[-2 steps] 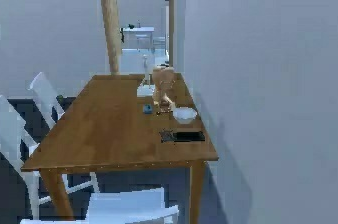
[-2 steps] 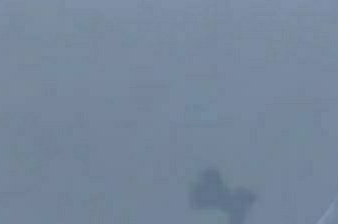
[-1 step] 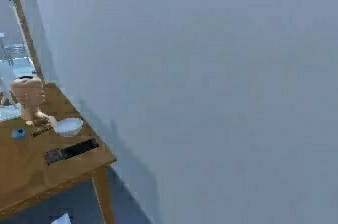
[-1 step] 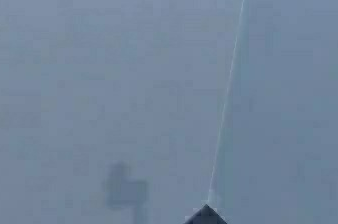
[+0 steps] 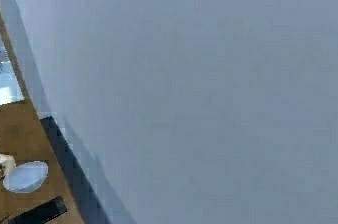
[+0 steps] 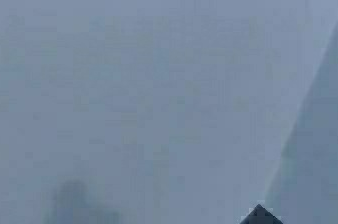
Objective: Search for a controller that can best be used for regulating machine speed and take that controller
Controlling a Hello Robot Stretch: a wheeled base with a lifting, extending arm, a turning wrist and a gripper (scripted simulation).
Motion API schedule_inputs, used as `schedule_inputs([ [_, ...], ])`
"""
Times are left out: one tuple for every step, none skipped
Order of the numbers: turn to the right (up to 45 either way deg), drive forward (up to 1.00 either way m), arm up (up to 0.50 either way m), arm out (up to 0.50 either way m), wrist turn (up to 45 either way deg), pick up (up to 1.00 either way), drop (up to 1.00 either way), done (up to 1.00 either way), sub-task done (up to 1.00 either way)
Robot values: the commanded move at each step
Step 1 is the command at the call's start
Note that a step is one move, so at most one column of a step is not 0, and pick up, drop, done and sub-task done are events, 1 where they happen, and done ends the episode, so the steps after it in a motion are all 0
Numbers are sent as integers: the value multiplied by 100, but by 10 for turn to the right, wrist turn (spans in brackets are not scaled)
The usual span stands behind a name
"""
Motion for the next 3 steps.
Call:
schedule_inputs([
  [-450, 0, 0, 0, 0, 0, 0, 0, 0],
  [-450, 0, 0, 0, 0, 0, 0, 0, 0],
  [-450, 0, 0, 0, 0, 0, 0, 0, 0],
])
